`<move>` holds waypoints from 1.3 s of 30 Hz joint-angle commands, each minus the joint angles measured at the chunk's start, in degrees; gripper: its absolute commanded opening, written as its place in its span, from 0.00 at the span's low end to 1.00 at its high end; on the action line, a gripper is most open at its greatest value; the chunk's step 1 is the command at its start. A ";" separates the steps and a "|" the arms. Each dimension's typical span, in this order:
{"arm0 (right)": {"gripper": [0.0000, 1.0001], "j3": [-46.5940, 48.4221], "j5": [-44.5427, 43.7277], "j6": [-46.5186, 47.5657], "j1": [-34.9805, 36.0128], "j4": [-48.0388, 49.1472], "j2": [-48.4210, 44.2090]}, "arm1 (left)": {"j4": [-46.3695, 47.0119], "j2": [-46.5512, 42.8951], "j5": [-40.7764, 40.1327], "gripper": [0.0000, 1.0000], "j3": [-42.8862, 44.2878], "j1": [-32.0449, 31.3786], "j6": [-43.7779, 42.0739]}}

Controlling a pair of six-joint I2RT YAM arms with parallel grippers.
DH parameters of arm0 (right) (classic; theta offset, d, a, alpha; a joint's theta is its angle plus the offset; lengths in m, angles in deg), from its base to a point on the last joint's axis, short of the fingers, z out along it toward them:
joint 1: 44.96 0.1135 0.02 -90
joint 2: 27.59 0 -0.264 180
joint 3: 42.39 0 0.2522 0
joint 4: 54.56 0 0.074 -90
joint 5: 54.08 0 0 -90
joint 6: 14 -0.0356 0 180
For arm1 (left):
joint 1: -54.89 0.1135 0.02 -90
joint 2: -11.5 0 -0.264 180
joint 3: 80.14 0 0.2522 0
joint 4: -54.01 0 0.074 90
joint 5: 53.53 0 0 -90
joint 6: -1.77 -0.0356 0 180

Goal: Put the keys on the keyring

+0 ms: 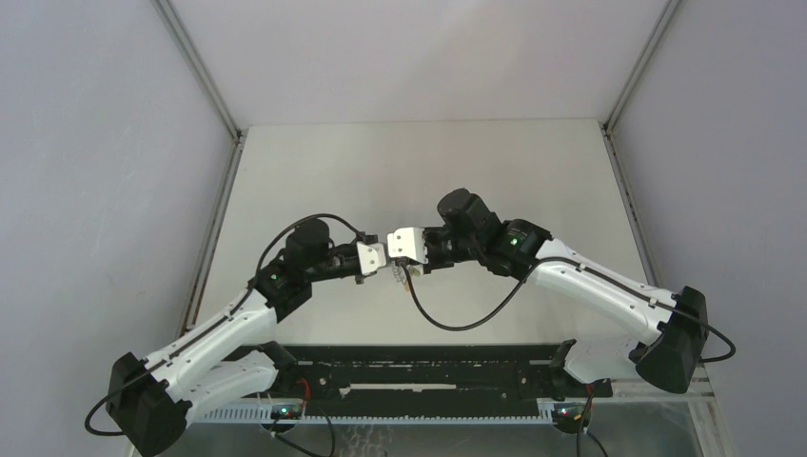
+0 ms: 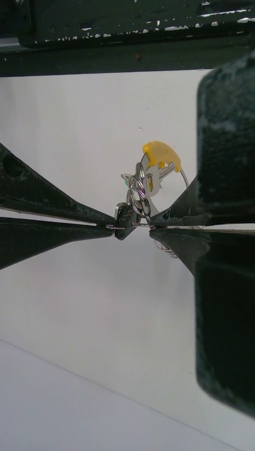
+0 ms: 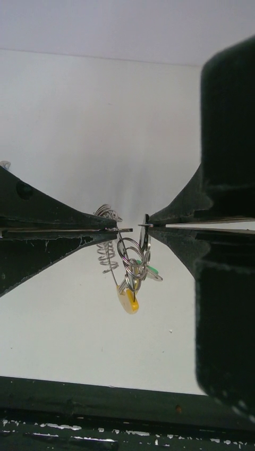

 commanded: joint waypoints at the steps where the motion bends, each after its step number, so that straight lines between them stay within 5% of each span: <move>1: 0.00 0.23 -0.02 -0.24 0.38 1.41 0.54 | 5.08 -1.82 1.84 0.00 1.86 0.02 0.96; 39: 0.00 -5.49 -0.34 -0.23 1.24 8.82 -7.42 | 7.98 -1.49 4.55 0.00 0.91 0.55 2.90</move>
